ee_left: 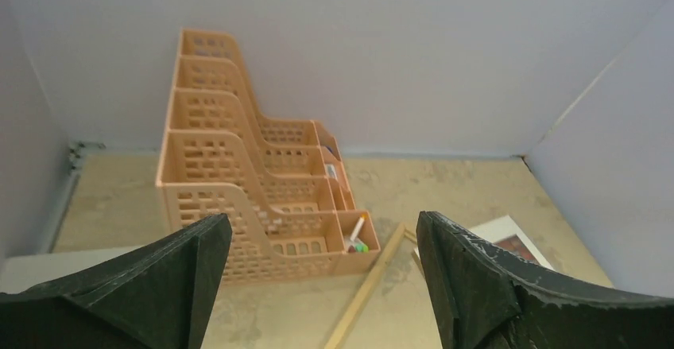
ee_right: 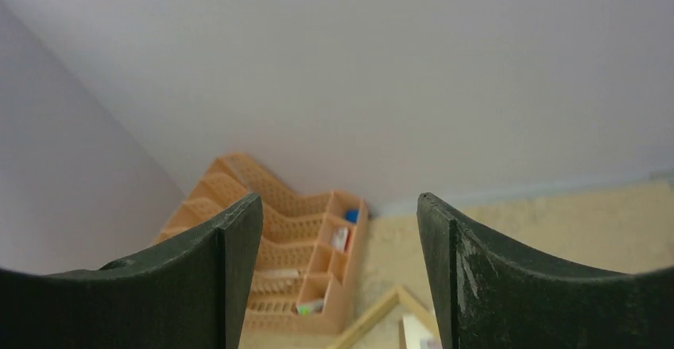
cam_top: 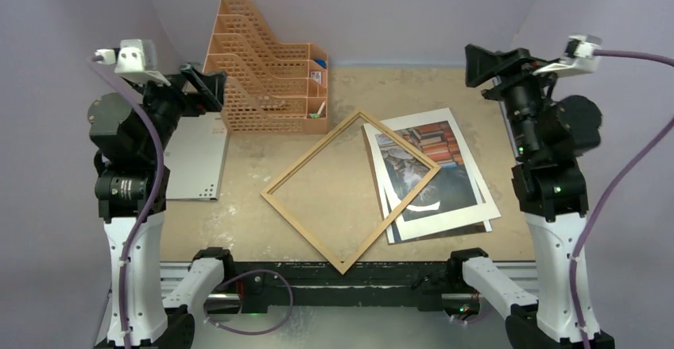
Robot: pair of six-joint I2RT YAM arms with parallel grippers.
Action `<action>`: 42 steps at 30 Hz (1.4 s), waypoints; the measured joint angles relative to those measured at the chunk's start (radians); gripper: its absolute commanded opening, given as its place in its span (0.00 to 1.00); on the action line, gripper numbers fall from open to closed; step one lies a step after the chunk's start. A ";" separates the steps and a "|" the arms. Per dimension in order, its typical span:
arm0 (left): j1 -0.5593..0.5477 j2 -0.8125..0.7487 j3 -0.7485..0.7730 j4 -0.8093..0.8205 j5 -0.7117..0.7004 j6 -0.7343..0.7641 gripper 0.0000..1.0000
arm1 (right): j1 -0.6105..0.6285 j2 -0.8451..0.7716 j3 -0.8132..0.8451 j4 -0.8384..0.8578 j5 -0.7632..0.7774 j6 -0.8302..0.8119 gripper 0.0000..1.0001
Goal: Put the photo into the frame
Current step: Adjust the photo frame at the center of the board.
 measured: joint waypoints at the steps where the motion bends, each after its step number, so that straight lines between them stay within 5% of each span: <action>1: 0.000 -0.005 -0.024 -0.002 0.014 -0.006 0.94 | 0.000 0.003 -0.019 -0.019 0.012 0.012 0.75; 11: 0.001 -0.093 -0.359 0.066 0.269 -0.104 0.99 | 0.000 0.079 -0.389 -0.091 -0.064 0.101 0.99; 17: 0.001 -0.079 -0.486 0.171 0.338 -0.143 0.93 | 0.000 0.153 -0.579 -0.090 -0.078 0.167 0.89; 24: -0.032 0.190 -0.573 0.266 0.319 -0.151 0.87 | 0.000 0.291 -0.675 -0.114 -0.039 0.222 0.82; 32: -0.227 0.454 -0.544 0.277 0.166 -0.128 0.83 | 0.000 0.470 -0.658 -0.268 -0.004 0.252 0.81; 37: -0.238 0.513 -0.543 0.309 0.098 -0.113 0.84 | 0.000 0.507 -0.615 -0.333 0.012 0.256 0.80; 42: -0.237 0.584 -0.508 0.304 0.089 -0.058 0.83 | 0.000 0.589 -0.604 -0.337 0.010 0.261 0.67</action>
